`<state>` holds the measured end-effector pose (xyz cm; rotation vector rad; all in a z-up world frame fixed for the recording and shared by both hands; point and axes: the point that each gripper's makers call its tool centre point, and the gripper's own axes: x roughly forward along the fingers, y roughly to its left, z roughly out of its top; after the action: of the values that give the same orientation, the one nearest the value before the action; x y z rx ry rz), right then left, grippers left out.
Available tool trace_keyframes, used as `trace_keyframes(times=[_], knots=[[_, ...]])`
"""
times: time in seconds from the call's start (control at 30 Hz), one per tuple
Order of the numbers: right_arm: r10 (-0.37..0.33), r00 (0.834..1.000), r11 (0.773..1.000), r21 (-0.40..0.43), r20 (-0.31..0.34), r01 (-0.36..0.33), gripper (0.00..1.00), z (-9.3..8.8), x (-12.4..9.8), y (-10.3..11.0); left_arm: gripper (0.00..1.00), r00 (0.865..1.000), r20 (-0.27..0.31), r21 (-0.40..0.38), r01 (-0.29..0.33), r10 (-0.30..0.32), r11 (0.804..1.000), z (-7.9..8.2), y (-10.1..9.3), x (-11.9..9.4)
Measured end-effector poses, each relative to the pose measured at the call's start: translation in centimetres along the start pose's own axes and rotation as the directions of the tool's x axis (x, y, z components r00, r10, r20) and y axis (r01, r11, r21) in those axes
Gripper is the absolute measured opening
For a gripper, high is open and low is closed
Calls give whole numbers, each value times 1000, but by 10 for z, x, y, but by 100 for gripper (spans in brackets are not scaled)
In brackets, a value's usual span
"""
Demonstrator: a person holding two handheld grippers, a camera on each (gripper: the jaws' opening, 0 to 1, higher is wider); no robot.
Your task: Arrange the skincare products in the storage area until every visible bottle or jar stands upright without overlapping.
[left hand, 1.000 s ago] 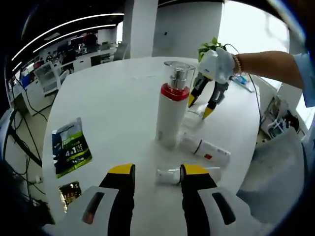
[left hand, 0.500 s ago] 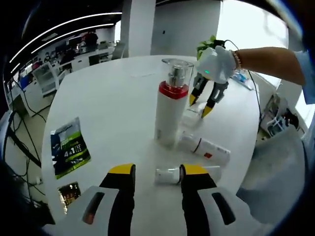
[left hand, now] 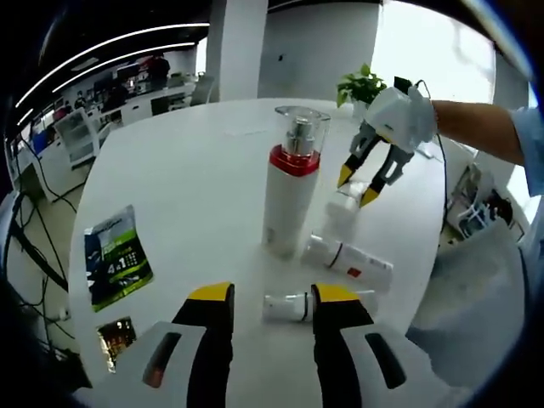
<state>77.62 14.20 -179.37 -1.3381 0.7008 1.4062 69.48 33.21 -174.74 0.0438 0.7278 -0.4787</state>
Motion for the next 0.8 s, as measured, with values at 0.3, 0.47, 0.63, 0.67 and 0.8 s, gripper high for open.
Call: trace_keyframes(times=[0.3,0.47,0.63,0.67,0.8], knots=[[-133,990,990,-47,44,135,20,17,-25,16,31,981,84,-131,182,-173,974,12,-27,-5],[-220,972,974,-44,86,224,21,35,-36,26,32,964,99,-167,260,-246,951,14,-41,-5],[-271,956,959,-51,111,277,21,50,-43,38,32,943,102,-179,331,-317,926,14,-56,-5],[-274,955,958,-54,113,281,21,53,-44,40,31,938,108,-185,346,-331,920,15,-58,-6],[-299,944,952,-29,139,305,21,64,-45,45,31,904,134,-235,426,-405,874,18,-74,-8]])
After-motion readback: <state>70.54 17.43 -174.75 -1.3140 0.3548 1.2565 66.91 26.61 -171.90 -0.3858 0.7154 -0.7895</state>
